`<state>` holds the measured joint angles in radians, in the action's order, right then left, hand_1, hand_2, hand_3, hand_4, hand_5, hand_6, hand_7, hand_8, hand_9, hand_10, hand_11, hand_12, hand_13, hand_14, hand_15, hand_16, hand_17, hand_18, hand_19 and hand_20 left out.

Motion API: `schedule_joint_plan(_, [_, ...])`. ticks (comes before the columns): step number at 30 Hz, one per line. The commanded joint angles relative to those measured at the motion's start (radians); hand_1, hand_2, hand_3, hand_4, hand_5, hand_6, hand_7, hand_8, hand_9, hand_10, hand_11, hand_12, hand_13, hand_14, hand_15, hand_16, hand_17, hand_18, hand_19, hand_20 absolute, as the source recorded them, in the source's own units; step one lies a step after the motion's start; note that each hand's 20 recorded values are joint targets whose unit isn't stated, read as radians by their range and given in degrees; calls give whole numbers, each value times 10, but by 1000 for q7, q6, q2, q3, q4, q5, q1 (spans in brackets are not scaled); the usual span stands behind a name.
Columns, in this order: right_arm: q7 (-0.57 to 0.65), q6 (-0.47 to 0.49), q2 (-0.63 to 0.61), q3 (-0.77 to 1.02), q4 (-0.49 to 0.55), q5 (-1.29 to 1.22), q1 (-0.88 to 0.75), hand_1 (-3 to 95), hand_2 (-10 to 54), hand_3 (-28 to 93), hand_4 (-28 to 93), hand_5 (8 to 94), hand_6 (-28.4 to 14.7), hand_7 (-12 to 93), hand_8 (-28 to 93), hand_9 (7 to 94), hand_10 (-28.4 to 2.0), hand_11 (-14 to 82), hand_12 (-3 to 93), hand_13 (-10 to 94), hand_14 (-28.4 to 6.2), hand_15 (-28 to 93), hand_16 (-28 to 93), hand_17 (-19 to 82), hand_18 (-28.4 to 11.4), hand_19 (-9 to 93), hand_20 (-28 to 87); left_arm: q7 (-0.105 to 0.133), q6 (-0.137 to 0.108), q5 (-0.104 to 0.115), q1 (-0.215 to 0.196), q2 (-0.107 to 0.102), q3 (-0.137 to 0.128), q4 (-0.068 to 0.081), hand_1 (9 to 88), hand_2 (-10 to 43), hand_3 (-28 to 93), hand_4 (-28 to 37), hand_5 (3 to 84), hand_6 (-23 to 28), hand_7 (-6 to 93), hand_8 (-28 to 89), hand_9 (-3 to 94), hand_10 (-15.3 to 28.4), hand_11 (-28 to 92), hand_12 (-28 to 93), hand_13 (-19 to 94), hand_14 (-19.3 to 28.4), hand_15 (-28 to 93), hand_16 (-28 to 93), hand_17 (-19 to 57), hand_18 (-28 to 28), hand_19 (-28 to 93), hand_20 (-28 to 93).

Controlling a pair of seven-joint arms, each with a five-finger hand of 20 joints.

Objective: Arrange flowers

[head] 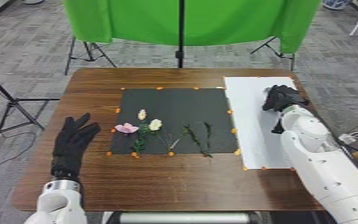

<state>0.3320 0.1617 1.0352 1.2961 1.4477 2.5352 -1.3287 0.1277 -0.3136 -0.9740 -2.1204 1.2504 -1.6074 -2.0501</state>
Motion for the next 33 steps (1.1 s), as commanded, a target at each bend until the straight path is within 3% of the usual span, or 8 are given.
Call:
schedule_joint_plan(1, [-24, -142, -17, -39, -17, -46, -27, 614, -95, 478, -153, 755, 17, 181, 68, 875, -109, 103, 340, 899, -16, 651, 317, 665, -112, 932, 626, -8, 3, 1, -30, 10, -8, -9, 194, 147, 594, -283, 453, 43, 90, -66, 493, 139, 190, 121, 393, 158, 156, 24, 90, 126, 152, 256])
schedule_joint_plan(7, [-38, -269, -64, -93, 117, -128, 1, 665, -95, 492, -158, 818, 3, 189, 108, 935, -87, 87, 386, 928, -8, 635, 323, 691, -103, 932, 621, -15, 4, 0, -25, 5, -8, -8, 196, 147, 591, -283, 452, 44, 89, -66, 492, 138, 190, 120, 392, 158, 155, 24, 91, 126, 151, 256])
schedule_joint_plan(13, [-85, -250, -89, -244, 266, -215, 67, 652, -95, 506, -151, 819, 5, 189, 113, 934, -91, 77, 385, 929, -7, 632, 331, 692, -103, 932, 627, -24, 12, -3, -7, 4, 1, -1, 196, 147, 592, -283, 451, 44, 88, -66, 490, 138, 190, 120, 392, 157, 154, 23, 91, 126, 151, 256])
schedule_joint_plan(22, [-119, -152, 15, -428, 270, -249, 130, 637, -95, 519, -157, 816, 11, 190, 110, 927, -88, 67, 381, 919, -8, 633, 337, 684, -104, 932, 634, -23, 17, -2, 4, -3, 1, 4, 197, 147, 591, -283, 449, 44, 86, -67, 487, 138, 190, 118, 390, 157, 152, 23, 91, 125, 149, 256])
schedule_joint_plan(28, [-132, -112, 30, -497, 283, -228, 133, 626, -95, 522, -158, 808, 15, 190, 111, 920, -91, 62, 381, 913, -10, 634, 339, 678, -106, 932, 637, -14, 15, 0, 6, 0, 4, 8, 194, 145, 594, -283, 447, 45, 83, -68, 485, 139, 190, 115, 389, 156, 150, 22, 91, 125, 147, 256])
schedule_joint_plan(33, [-141, -92, 36, -532, 291, -219, 131, 617, -95, 522, -157, 802, 19, 190, 108, 915, -91, 59, 379, 909, -11, 634, 338, 671, -106, 932, 635, -20, 18, -1, 1, 4, 4, 4, 194, 145, 594, -283, 446, 45, 81, -67, 482, 139, 190, 112, 388, 156, 150, 22, 91, 125, 147, 256])
